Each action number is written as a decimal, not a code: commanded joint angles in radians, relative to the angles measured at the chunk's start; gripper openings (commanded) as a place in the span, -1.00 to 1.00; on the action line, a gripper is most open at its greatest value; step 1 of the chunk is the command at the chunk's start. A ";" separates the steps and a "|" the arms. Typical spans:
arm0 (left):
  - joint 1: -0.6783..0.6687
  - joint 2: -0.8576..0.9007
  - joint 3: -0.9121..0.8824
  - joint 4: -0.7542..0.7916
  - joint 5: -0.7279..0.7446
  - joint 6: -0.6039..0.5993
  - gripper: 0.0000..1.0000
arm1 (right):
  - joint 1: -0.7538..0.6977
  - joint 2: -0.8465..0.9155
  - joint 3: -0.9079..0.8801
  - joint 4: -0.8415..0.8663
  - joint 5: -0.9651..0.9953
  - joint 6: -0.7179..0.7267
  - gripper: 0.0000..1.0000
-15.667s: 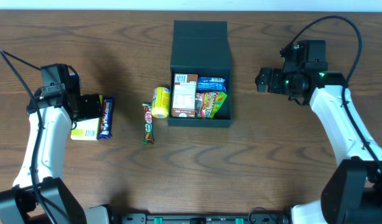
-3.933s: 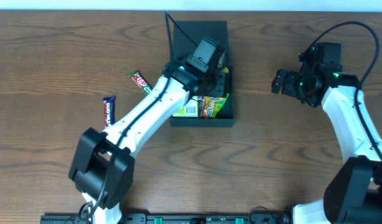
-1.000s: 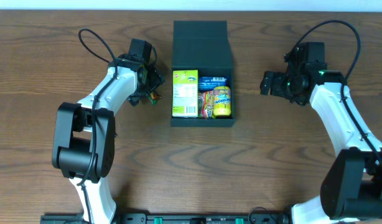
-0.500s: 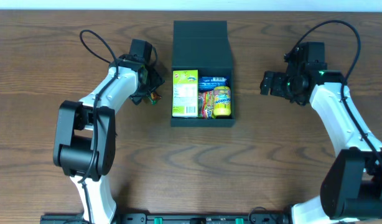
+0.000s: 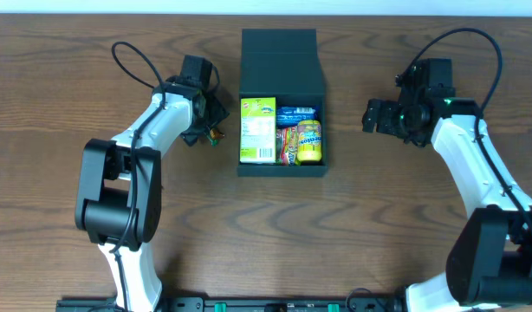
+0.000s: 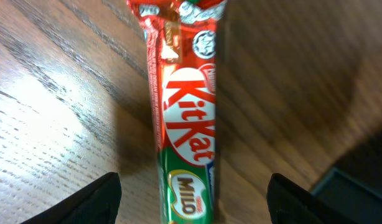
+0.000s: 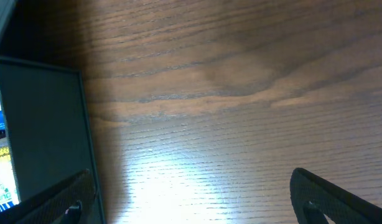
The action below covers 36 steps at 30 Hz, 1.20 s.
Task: Pack container
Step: 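Move the left gripper to the red KitKat bar and grasp it, then lift the KitKat bar with the left gripper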
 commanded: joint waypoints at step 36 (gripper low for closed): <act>0.002 0.039 0.139 -0.159 -0.065 0.142 -0.21 | 0.008 0.006 0.011 -0.005 -0.004 0.007 0.98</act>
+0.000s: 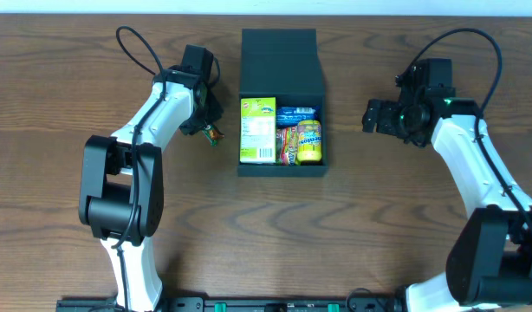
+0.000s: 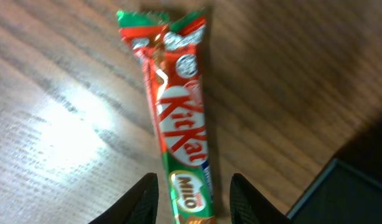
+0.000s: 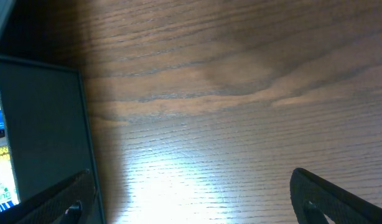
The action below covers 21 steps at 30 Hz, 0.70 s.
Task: Pack container
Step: 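Lift the KitKat bar with the left gripper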
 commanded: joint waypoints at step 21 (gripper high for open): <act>-0.002 0.043 0.019 0.019 0.023 -0.088 -0.17 | 0.008 0.006 0.011 -0.001 -0.004 0.007 0.99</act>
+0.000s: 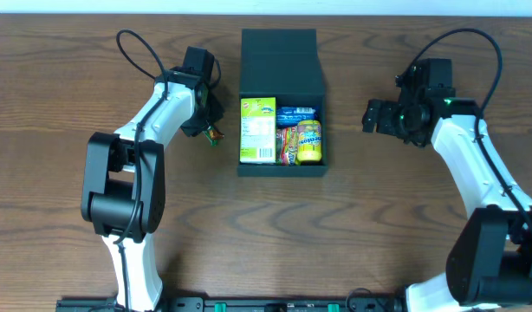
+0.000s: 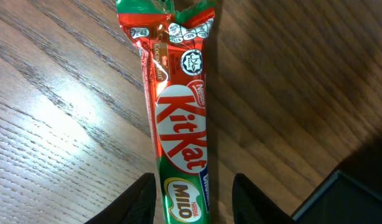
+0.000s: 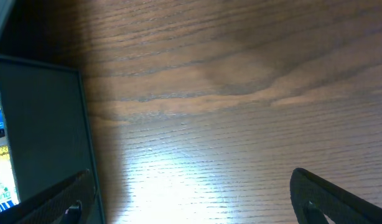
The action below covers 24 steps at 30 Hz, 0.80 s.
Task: Pack container
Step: 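Lift the KitKat bar with the left gripper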
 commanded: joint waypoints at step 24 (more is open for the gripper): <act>-0.005 0.062 0.019 -0.025 0.026 -0.040 -0.42 | 0.008 0.006 0.011 0.002 -0.004 0.007 0.98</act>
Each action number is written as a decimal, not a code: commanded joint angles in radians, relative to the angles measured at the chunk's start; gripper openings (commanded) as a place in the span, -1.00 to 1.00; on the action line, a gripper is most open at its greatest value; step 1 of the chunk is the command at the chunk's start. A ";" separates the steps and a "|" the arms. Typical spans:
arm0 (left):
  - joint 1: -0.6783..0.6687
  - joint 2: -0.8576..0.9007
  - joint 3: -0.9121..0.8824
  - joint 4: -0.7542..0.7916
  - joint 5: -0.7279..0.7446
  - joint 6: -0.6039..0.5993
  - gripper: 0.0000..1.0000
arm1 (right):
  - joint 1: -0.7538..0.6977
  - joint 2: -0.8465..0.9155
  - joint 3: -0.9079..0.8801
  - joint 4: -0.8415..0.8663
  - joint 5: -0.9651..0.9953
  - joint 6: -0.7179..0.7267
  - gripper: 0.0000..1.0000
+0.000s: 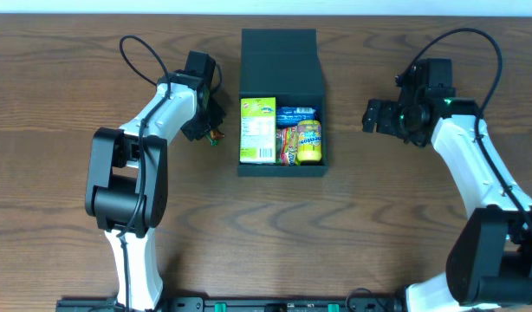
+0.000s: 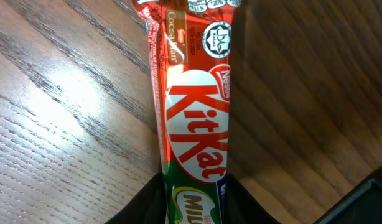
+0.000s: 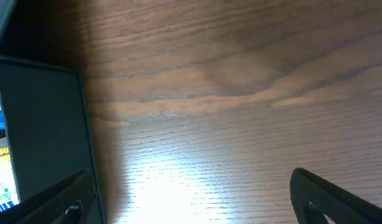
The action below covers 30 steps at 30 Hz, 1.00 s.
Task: Pack container
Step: 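Lift the KitKat bar with the left gripper, then insert the KitKat bar upright into the green box, release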
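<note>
A red and green KitKat bar (image 2: pixel 194 118) lies on the wooden table, left of the black box (image 1: pixel 281 172). In the overhead view only its end (image 1: pixel 217 135) shows past my left gripper (image 1: pixel 205 128). In the left wrist view my left gripper (image 2: pixel 194 202) is shut on the bar's green end, both fingers pressed to the wrapper. The box stands open, lid folded back, holding a green-yellow pack (image 1: pixel 257 130), a blue packet (image 1: pixel 298 113) and a yellow tube (image 1: pixel 309 143). My right gripper (image 1: pixel 375 115) hangs open right of the box, nothing between its fingers (image 3: pixel 331 193).
The box's dark outer wall (image 3: pixel 41 124) fills the left of the right wrist view, with bare wood beside it. The left arm's cable (image 1: pixel 136 54) loops over the table's back left. A white strip runs along the table's far edge.
My left gripper's fingers stood a little apart from the KitKat bar on both sides; now they press against its wrapper, and the bar looks closer in the wrist view. The right arm is unchanged.
My left gripper first hung wide open over the KitKat bar beside the box. Then its fingers stood much closer on either side of the bar's green end, and now they are shut on it. My right gripper stayed open and still throughout.
</note>
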 commanded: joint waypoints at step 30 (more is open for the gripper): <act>-0.338 0.018 0.565 -0.393 -0.150 0.310 -0.61 | -0.168 0.006 0.011 -0.029 0.063 0.003 0.98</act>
